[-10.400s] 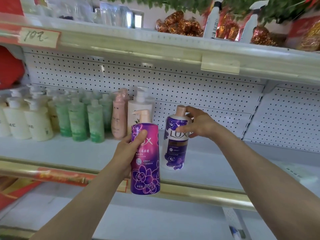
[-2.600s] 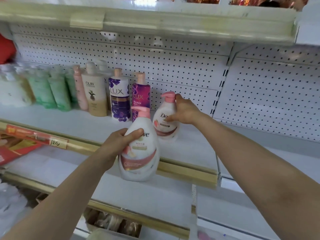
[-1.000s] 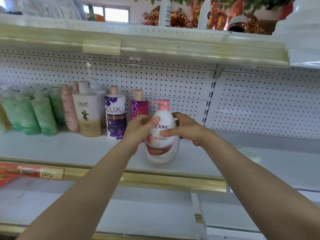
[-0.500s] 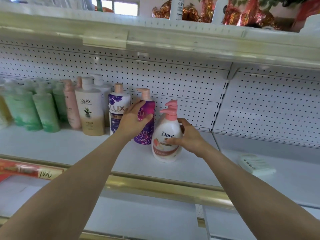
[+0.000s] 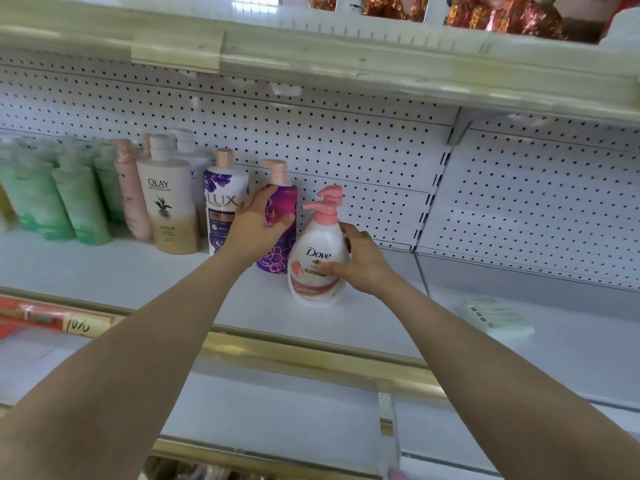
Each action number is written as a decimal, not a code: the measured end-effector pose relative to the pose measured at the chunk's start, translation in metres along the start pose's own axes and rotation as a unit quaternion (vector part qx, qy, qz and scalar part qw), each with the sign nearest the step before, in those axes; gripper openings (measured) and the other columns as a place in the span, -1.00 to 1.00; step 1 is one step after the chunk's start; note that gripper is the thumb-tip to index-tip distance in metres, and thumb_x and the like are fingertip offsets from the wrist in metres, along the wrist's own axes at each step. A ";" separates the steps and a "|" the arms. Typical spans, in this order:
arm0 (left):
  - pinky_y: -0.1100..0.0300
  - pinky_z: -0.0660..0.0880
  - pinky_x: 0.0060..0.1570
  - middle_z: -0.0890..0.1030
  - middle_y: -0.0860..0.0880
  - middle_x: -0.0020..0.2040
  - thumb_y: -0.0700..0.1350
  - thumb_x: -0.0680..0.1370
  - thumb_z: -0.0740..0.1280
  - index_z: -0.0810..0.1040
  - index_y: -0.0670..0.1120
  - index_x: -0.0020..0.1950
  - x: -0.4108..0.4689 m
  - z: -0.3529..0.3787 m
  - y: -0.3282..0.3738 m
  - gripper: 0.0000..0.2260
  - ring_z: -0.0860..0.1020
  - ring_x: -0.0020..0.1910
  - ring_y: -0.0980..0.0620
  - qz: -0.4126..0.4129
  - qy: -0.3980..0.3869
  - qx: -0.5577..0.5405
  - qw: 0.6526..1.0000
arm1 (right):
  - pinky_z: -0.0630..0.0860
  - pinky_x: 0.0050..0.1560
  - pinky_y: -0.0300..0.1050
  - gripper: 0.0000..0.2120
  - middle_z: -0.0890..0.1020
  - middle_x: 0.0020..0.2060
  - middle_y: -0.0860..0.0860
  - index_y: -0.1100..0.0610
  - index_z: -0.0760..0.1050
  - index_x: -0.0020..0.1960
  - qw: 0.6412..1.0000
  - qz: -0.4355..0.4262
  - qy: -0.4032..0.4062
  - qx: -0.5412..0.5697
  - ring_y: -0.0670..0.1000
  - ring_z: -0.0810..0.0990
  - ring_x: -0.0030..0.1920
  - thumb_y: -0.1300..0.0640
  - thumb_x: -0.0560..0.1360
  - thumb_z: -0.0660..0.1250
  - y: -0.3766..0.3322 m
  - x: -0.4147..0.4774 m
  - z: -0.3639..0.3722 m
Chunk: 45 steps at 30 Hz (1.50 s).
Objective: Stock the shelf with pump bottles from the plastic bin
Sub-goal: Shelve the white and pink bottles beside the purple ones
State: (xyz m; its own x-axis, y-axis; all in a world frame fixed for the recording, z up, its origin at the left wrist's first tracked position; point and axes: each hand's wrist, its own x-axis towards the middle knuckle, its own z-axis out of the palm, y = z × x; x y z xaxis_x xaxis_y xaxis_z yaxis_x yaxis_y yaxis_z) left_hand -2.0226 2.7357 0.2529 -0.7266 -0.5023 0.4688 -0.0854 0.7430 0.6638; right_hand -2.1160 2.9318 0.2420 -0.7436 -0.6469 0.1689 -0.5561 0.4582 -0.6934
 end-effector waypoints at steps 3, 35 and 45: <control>-0.09 0.19 0.48 0.27 -0.07 0.55 0.05 0.58 0.33 0.24 -0.05 0.54 -0.002 0.002 0.006 -0.43 0.25 0.50 -0.12 -0.014 -0.002 0.017 1.000 | 0.37 0.18 -0.16 -0.08 0.43 0.18 0.06 -0.07 0.24 0.52 1.000 -0.007 -0.002 -0.007 -0.01 0.38 0.10 -0.06 0.28 0.62 0.000 -0.002 0.001; -0.06 0.29 0.41 0.22 -0.19 0.54 0.18 0.60 0.23 0.14 -0.19 0.57 -0.311 -0.010 -0.016 -0.32 0.25 0.49 -0.20 -0.187 -0.252 0.098 0.944 | 0.31 0.43 0.12 -0.32 0.23 0.54 0.14 0.06 0.14 0.59 0.961 0.163 -0.096 -0.200 0.19 0.29 0.49 -0.28 0.60 0.13 0.018 -0.266 0.072; 0.11 0.35 0.27 0.39 -0.14 0.47 0.15 0.55 0.35 0.27 -0.13 0.52 -0.443 0.088 -0.094 -0.36 0.40 0.41 -0.13 -0.304 -0.411 0.059 0.857 | 0.28 0.41 -0.01 -0.35 0.33 0.50 0.12 0.07 0.21 0.56 0.908 0.299 -0.273 -0.109 0.15 0.34 0.47 -0.27 0.60 0.16 0.142 -0.331 0.188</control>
State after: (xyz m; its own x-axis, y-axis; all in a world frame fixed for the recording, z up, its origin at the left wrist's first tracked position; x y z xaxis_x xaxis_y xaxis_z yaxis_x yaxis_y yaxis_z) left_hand -1.7523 2.9276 -0.0685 -0.7539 -0.3677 -0.5445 -0.6524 0.5174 0.5538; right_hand -1.8791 3.0968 -0.0440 -0.6747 -0.4213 -0.6061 -0.2175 0.8981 -0.3822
